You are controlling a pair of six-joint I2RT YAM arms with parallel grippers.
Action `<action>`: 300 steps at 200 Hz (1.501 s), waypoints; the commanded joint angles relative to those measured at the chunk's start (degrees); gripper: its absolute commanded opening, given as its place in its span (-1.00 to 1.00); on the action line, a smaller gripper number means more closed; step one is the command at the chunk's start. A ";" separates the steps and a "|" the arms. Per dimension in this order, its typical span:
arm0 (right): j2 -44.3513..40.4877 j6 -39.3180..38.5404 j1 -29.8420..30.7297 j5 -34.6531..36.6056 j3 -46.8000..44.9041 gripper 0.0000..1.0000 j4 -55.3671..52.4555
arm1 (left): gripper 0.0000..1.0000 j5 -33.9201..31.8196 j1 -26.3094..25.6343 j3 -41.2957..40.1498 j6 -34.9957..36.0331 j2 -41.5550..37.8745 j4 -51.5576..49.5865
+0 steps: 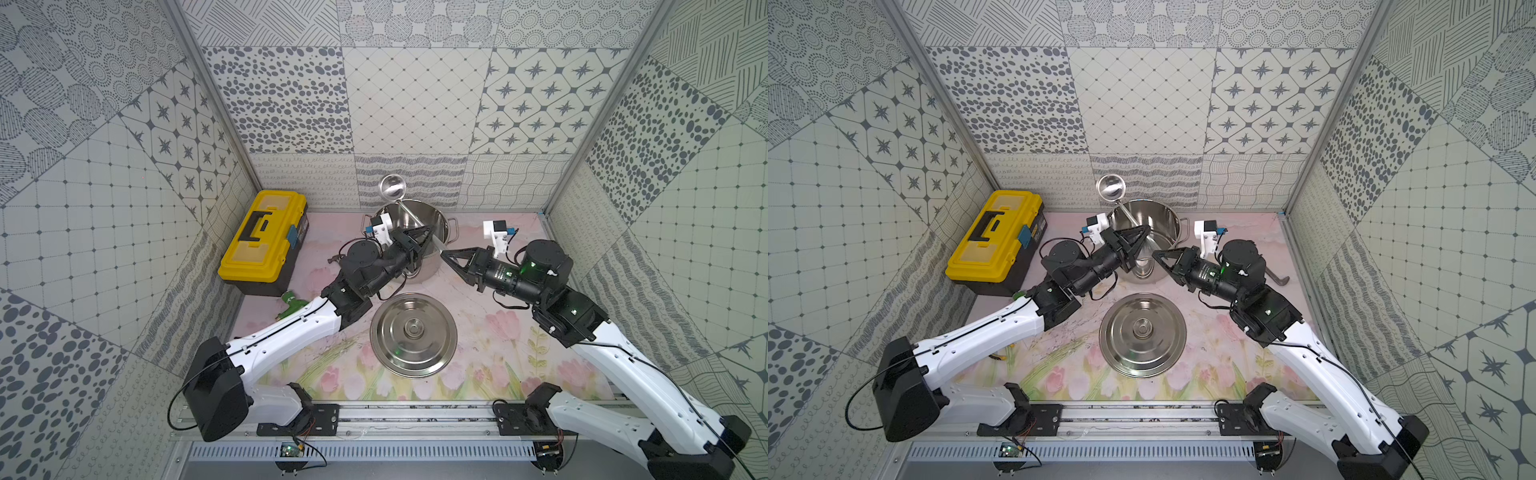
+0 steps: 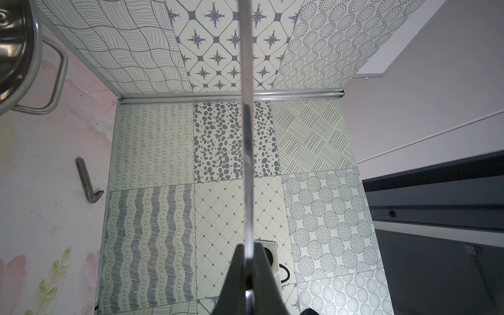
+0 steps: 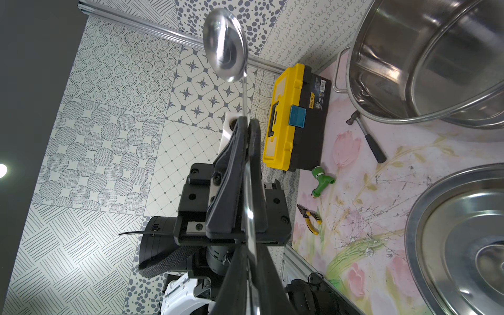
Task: Stir the soup with a spoon
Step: Pick up the spoon from the center of the board, then stir the soup in the pan with a stick.
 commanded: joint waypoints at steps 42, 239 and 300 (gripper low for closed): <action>1.65 -3.66 0.04 2.56 4.10 -1.00 -0.32 | -0.53 -0.28 0.16 0.33 2.09 -2.78 -0.16; 50.64 -62.27 6.26 46.65 89.23 -1.00 -76.01 | 0.99 -26.70 0.18 36.33 47.99 -12.69 -93.56; 55.97 -65.57 10.49 53.26 87.54 -1.00 -75.02 | 0.99 -28.39 0.16 38.35 53.89 -9.55 -92.64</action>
